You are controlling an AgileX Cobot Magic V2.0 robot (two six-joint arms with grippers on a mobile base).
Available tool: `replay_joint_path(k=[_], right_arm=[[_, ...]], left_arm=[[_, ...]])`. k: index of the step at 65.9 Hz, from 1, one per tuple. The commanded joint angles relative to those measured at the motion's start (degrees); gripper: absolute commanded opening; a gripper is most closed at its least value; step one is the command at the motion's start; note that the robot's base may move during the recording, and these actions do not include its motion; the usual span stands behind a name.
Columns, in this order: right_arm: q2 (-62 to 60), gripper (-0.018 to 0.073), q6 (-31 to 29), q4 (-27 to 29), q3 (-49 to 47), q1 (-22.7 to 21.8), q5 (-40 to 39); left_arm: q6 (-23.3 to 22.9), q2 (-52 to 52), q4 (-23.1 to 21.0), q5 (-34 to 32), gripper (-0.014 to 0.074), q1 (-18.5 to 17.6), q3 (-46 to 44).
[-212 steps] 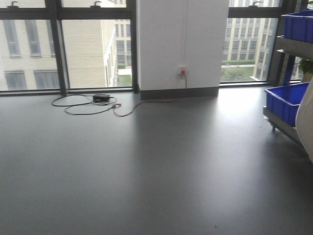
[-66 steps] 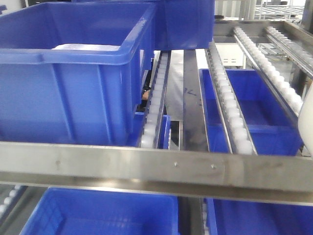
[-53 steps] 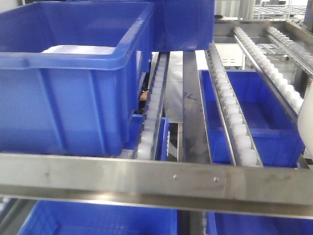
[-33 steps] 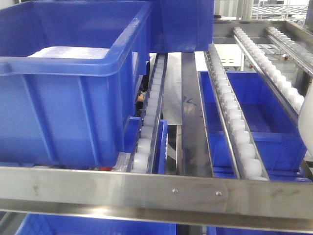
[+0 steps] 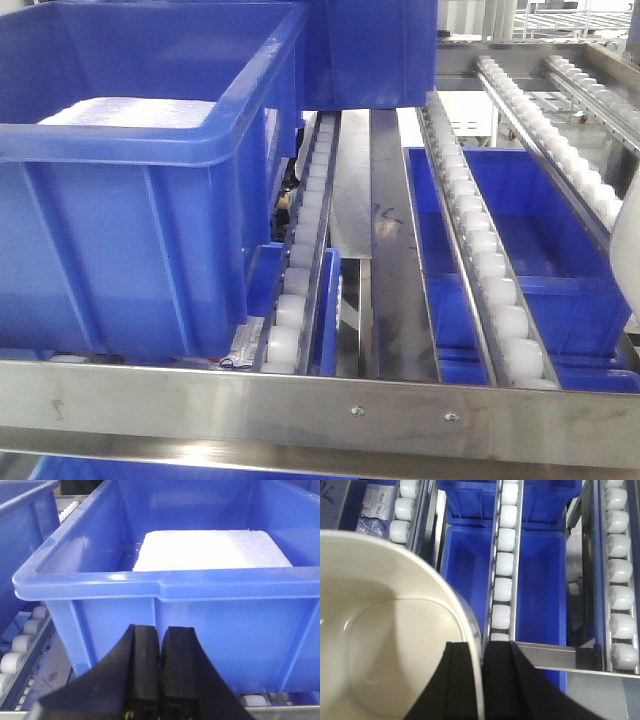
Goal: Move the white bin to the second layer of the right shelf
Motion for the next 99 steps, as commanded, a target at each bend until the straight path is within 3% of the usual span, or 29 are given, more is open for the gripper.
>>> replay_joint_path(k=[1,17,36,54,73,90,99], right_arm=[[0.1,0.0048,-0.3,0.0,-1.6,-0.2,-6.3],[1.5,0.0049,-0.3,-1.0,-1.6,-0.2,-15.7],[17.8,0.0049,-0.2,-1.0,-1.6,-0.2,-27.2],[30.0,0.0049,0.1,0.4,-1.6,-0.2,-30.6],[32.7,0.0053,0.2,0.4,-1.6,-0.2,-32.9],[32.7,0.0257,0.2,0.4,-1.6,-0.2,-33.6],[32.6,0.0292,0.2,0.8,-1.7,-0.2,-33.6]], left_arm=[[-0.2,-0.9,0.0,-5.0,0.0085,-0.2,2.1],[-0.2,-0.9,0.0,-5.0,0.0085,-0.2,2.1],[-0.2,-0.9,0.0,-5.0,0.0085,-0.2,2.1],[-0.2,-0.9,0.0,-5.0,0.0085,-0.2,2.1],[-0.2,-0.9,0.0,-5.0,0.0085,-0.2,2.1],[-0.2,-0.9,0.0,-5.0,0.0085,-0.2,2.1],[-0.2,-0.9,0.0,-5.0,0.0085,-0.2,2.1]])
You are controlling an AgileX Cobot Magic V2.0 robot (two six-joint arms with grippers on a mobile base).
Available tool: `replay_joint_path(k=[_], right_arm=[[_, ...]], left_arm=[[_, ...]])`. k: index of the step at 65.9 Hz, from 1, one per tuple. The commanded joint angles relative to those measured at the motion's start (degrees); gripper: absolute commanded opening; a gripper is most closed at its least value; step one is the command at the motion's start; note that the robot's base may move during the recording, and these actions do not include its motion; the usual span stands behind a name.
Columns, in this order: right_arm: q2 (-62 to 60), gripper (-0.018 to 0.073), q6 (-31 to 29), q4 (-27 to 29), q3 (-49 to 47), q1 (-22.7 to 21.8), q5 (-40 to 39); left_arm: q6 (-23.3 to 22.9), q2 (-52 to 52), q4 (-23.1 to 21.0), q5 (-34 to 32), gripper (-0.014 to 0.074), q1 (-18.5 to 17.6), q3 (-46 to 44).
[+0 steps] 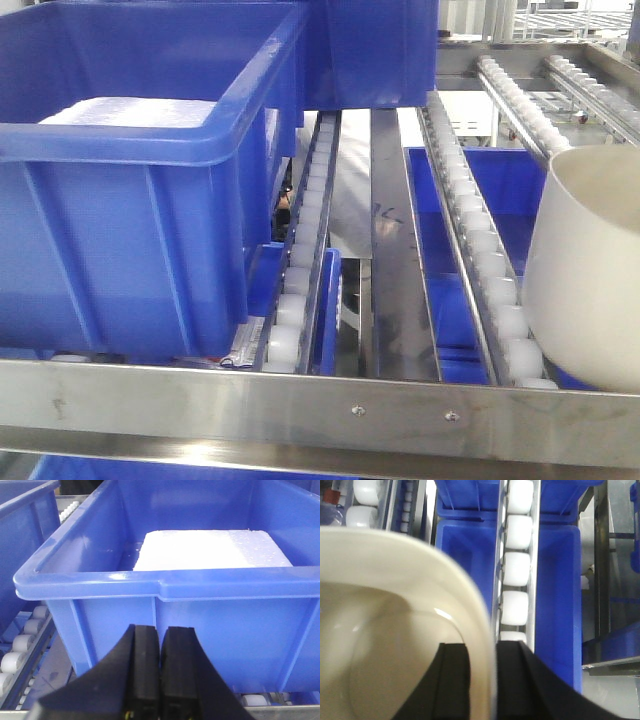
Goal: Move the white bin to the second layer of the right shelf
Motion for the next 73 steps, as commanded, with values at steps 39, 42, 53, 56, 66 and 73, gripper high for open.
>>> replay_joint_path(k=[39,42,53,56,66,73], right_arm=[[-9.8,0.0155,0.1,1.8,-7.1,-0.2,7.3],[-10.8,0.0118,0.1,1.5,-7.1,-0.2,8.4],[-14.8,0.0050,0.0,1.3,-7.0,-0.2,11.6],[-16.3,0.0050,0.0,1.1,-6.8,-0.2,12.0],[-22.6,0.0050,-1.0,-0.1,-6.7,-0.2,13.1],[-28.2,0.0050,-2.4,-0.6,-4.7,-0.2,11.5]], left_arm=[[-0.2,-0.9,0.0,-5.0,0.0085,-0.2,2.1],[-0.2,-0.9,0.0,-5.0,0.0085,-0.2,2.1],[-0.2,-0.9,0.0,-5.0,0.0085,-0.2,2.1],[-0.2,-0.9,0.0,-5.0,0.0085,-0.2,2.1],[-0.2,-0.9,0.0,-5.0,0.0085,-0.2,2.1],[-0.2,-0.9,0.0,-5.0,0.0085,-0.2,2.1]])
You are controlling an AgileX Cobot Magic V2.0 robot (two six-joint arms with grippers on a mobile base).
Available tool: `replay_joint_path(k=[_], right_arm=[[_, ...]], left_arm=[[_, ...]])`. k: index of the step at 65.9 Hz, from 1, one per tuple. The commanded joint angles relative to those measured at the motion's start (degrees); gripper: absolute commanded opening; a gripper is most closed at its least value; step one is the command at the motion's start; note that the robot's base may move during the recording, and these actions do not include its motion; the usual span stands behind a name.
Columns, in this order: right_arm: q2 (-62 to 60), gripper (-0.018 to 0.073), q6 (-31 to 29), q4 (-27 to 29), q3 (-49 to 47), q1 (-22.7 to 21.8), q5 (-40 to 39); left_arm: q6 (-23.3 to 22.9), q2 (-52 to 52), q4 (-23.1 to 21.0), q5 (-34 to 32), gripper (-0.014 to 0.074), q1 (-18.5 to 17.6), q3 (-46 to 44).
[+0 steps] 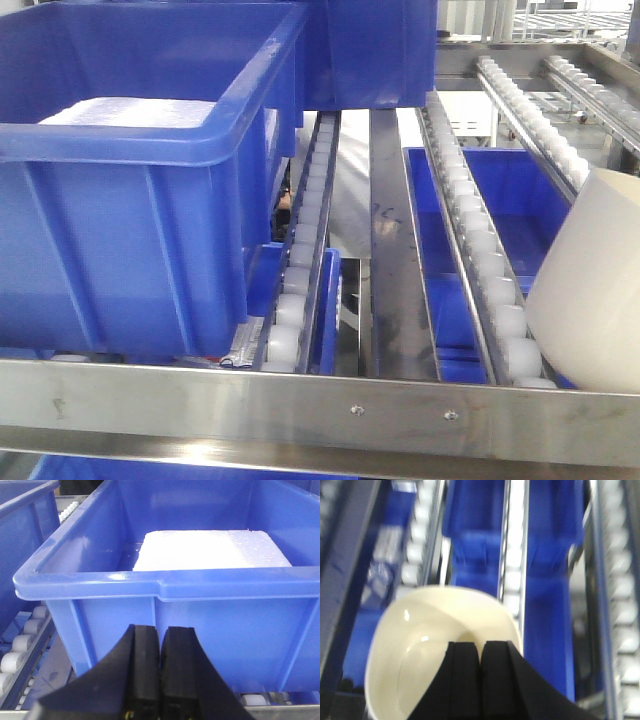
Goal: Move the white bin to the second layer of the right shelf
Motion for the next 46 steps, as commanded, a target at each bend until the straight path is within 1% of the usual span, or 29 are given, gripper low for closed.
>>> replay_joint_path(k=[1,12,16,23,36,46], right_arm=[[-4.8,0.0050,-1.6,-0.8,0.3,-0.2,-4.7],[-15.3,0.0050,-1.6,-0.1,6.5,-0.2,-6.2],[-19.7,0.0050,-1.6,1.0,8.0,-0.2,-6.2],[-25.0,0.0050,-1.6,1.0,9.9,-0.2,-6.2],[-27.6,0.0049,-1.5,1.4,10.3,-0.2,-5.0],[-27.6,0.0049,-1.5,0.9,10.3,-0.2,-6.7]], left_arm=[[-0.2,-0.9,0.0,-5.0,0.0085,-0.2,2.1],[-0.2,-0.9,0.0,-5.0,0.0085,-0.2,2.1],[-0.2,-0.9,0.0,-5.0,0.0085,-0.2,2.1],[-0.2,-0.9,0.0,-5.0,0.0085,-0.2,2.1],[-0.2,-0.9,0.0,-5.0,0.0085,-0.2,2.1],[-0.2,-0.9,0.0,-5.0,0.0085,-0.2,2.1]])
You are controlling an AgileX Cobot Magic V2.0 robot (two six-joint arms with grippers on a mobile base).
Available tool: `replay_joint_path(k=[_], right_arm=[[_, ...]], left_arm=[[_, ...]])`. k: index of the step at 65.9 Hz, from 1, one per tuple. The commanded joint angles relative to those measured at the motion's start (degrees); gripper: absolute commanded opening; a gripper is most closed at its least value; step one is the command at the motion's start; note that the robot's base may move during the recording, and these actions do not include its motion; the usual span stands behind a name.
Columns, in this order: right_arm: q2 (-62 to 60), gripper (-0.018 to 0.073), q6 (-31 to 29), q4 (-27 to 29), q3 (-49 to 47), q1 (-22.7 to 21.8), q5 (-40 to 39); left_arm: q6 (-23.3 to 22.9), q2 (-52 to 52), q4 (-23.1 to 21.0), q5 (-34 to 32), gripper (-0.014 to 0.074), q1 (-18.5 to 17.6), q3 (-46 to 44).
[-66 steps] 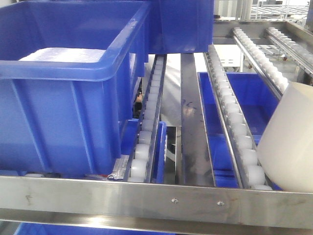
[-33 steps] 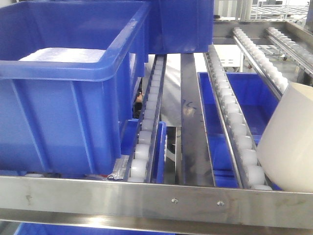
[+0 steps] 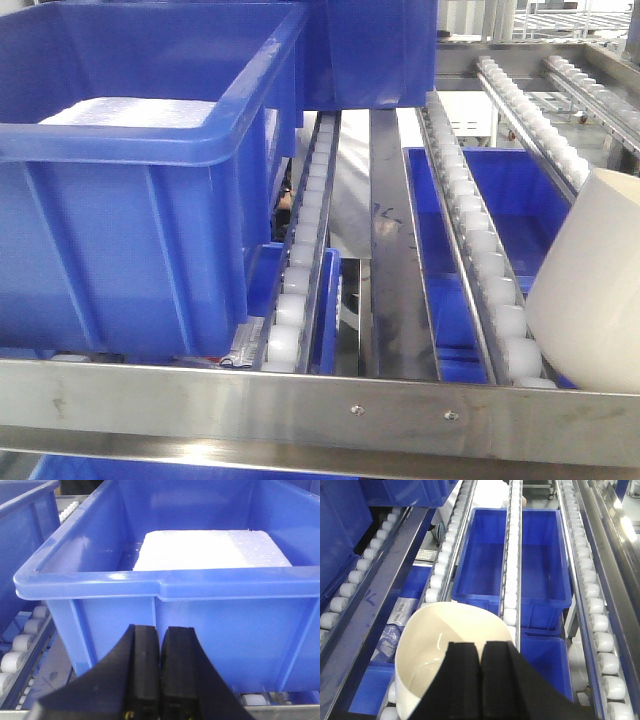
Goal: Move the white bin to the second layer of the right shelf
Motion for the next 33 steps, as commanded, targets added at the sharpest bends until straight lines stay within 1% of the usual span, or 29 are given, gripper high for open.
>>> replay_joint_path(k=[1,12,21,33], right_arm=[[0.4,0.0049,-0.5,-0.1,-1.6,-0.2,-6.2],[-2.3,0.0049,-0.5,-0.1,1.2,0.0,-10.0],[-8.3,0.0049,-0.5,-0.5,7.3,0.0,-13.3],[-17.4,0.0049,1.4,-2.3,16.3,0.0,-14.5]], left_arm=[[-0.2,-0.9,0.0,-5.0,0.0085,-0.2,2.1],[-0.2,-0.9,0.0,-5.0,0.0085,-0.2,2.1],[-0.2,-0.9,0.0,-5.0,0.0085,-0.2,2.1],[-0.2,-0.9,0.0,-5.0,0.0085,-0.2,2.1]])
